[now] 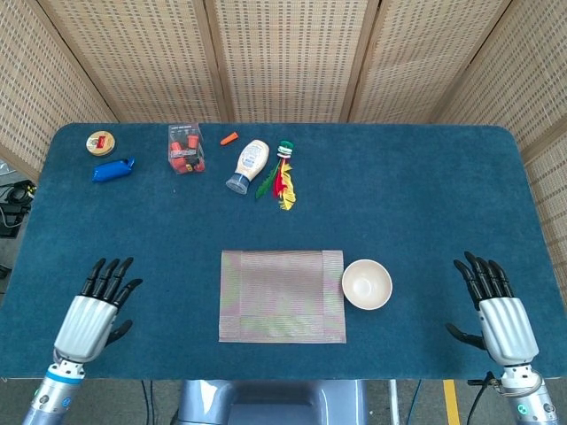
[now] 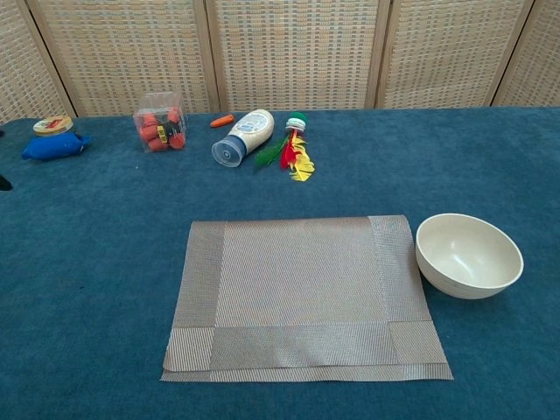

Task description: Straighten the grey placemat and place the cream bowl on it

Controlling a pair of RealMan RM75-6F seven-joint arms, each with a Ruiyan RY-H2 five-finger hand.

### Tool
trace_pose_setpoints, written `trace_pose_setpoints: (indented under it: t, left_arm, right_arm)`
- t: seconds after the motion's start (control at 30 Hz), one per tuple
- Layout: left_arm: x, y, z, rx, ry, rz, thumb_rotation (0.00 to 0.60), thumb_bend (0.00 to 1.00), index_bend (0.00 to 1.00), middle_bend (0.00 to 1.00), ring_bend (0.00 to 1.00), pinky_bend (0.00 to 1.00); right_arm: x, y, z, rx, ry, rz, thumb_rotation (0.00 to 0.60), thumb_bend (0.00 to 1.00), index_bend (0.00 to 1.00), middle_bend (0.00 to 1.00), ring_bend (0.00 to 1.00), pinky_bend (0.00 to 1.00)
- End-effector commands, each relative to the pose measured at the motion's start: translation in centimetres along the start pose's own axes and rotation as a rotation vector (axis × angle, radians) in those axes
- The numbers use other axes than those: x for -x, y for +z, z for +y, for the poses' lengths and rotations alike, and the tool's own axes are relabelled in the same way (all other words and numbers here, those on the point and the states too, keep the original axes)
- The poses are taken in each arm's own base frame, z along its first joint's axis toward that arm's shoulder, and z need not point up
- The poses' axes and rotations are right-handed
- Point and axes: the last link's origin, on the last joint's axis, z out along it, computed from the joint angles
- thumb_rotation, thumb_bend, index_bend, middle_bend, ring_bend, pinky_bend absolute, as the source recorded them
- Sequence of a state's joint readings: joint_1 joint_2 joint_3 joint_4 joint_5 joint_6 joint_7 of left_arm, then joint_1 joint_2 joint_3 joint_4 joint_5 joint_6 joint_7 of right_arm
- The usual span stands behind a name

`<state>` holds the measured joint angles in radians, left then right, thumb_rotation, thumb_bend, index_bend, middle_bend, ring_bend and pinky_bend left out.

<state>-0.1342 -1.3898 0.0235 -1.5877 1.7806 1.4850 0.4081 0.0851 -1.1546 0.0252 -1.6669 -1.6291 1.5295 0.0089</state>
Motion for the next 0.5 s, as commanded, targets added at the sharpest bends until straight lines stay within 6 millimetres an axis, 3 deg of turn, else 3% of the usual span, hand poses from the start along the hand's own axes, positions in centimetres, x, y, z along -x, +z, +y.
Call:
trace_pose_setpoints:
  t: [0.03, 0.17, 0.5]
  left_arm:
    - [0.4, 1.3, 2.3, 0.074, -0.014, -0.015, 0.6, 0.15, 0.31, 0.0, 0.0, 0.0]
    - [1.4, 2.8, 4.6, 0.135, 0.001, -0.042, 0.6, 0.22, 0.37, 0.0, 0.0, 0.0]
    - [4.9, 4.7, 8.6, 0.21, 0.031, -0.129, 0.6, 0.22, 0.45, 0.0, 0.0, 0.0]
  right_arm:
    - [-0.1, 0.0, 0.1, 0.0, 0.006, 0.003, 0.6, 0.16, 0.08, 0.0, 0.0, 0.0]
    - [-0.3, 0.0, 0.3, 0.003, 0.016, 0.009, 0.6, 0.16, 0.08, 0.0, 0.0, 0.0]
    - [-0.4, 0.2, 0.5, 0.009, 0.033, 0.007, 0.6, 0.16, 0.08, 0.0, 0.0, 0.0]
